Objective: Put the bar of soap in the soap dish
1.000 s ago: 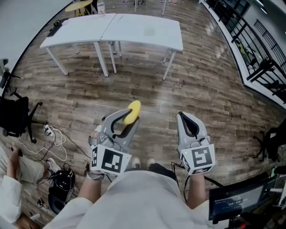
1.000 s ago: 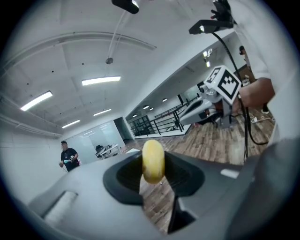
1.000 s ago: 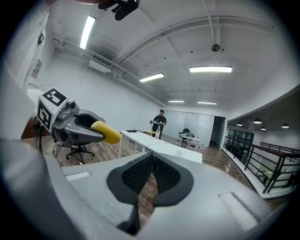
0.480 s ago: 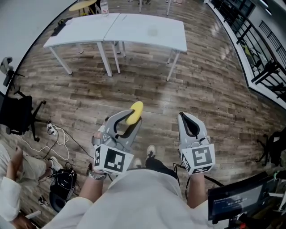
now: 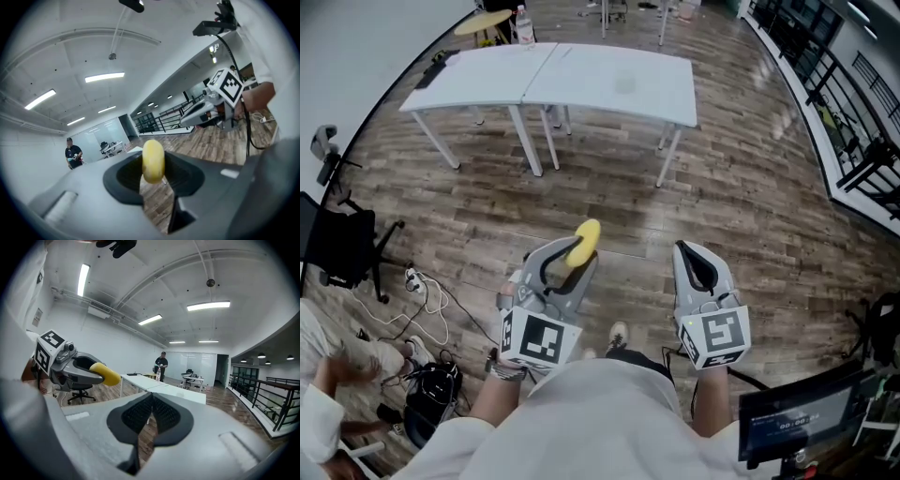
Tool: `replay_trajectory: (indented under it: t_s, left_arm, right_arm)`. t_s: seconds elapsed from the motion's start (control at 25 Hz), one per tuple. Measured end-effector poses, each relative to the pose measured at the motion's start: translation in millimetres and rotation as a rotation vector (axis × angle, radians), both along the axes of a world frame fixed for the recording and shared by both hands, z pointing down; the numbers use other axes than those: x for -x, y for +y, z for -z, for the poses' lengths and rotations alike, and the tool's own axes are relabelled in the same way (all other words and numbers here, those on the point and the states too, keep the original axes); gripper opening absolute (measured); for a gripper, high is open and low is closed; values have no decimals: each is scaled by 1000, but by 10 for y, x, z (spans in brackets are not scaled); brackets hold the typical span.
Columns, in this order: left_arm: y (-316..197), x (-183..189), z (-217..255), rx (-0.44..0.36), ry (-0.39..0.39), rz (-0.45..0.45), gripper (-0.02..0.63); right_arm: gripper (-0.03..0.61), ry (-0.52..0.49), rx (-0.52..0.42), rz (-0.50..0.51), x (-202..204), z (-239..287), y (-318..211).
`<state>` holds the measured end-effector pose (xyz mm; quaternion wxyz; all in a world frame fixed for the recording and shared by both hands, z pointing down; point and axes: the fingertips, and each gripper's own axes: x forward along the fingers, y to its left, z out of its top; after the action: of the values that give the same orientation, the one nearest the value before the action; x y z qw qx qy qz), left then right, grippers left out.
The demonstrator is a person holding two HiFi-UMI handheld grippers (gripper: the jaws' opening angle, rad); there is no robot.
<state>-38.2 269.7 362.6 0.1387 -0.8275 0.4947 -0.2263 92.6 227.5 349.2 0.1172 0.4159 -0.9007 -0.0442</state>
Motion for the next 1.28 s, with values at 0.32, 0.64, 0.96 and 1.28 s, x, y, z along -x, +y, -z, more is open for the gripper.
replay_trajectory:
  t_s: [0.32,0.64,0.96,1.28]
  left_arm:
    - [-204,-115,10,9,5,23,132]
    - [-353,-238,52,8,12,58,132]
    - [-456,-324,-46,11,-14,71,132]
    - [-563,-362,-36,18,-15,83,132]
  right_arm:
    - [3,-14,8,6,-124,25,-272]
    - [3,-14,6,28,-265,49,-430]
    - [3,-21,10,38,-392,15,-584]
    - [3,-28,21,36,-449,-29,-696]
